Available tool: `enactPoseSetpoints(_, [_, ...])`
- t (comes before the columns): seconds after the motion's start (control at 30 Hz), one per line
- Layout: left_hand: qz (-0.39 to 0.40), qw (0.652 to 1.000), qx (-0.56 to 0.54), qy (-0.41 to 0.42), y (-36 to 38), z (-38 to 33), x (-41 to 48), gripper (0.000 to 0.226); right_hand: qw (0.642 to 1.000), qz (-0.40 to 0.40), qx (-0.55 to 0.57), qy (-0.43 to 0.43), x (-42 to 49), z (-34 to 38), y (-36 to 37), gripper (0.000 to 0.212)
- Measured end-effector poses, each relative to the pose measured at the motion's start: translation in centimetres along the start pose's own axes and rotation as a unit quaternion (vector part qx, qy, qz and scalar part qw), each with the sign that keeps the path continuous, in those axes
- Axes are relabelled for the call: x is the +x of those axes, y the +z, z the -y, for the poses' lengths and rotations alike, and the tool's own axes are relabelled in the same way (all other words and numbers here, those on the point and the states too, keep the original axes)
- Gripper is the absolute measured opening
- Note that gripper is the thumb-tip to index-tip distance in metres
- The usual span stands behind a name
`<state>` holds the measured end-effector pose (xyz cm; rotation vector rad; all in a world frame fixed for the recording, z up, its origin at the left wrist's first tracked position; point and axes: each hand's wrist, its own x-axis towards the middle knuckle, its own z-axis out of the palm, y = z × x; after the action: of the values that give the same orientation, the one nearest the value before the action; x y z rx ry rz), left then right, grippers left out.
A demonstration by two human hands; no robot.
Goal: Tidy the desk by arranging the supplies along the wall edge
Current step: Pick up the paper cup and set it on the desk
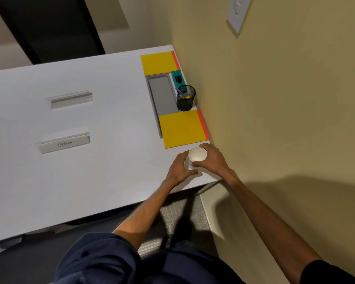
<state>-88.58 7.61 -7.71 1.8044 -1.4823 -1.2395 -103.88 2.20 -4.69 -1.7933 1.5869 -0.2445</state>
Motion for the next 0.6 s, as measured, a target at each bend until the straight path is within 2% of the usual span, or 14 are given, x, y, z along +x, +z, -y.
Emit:
enactPoseSetpoints(0.13, [-0.08,0.996,-0.049,0.008,-2.9,0.0,-1.0,0.072,0.998,0.005,0.052,-0.037,1.3,3.3,0.9,0.077])
enactPoseSetpoints(0.3, [-0.143,0.989,-0.03,0.007,-7.3,1.0,-3.1,0.067,0.99,0.035,0.103,-0.087,1.9,7.5,3.1,0.077])
enactPoseSetpoints(0.6, [-0.273,0.96,0.047,-0.046,-14.4,4.4,-9.9,0.067,0.961,0.172,0.124,-0.175,1.7,16.2,8.1,0.075])
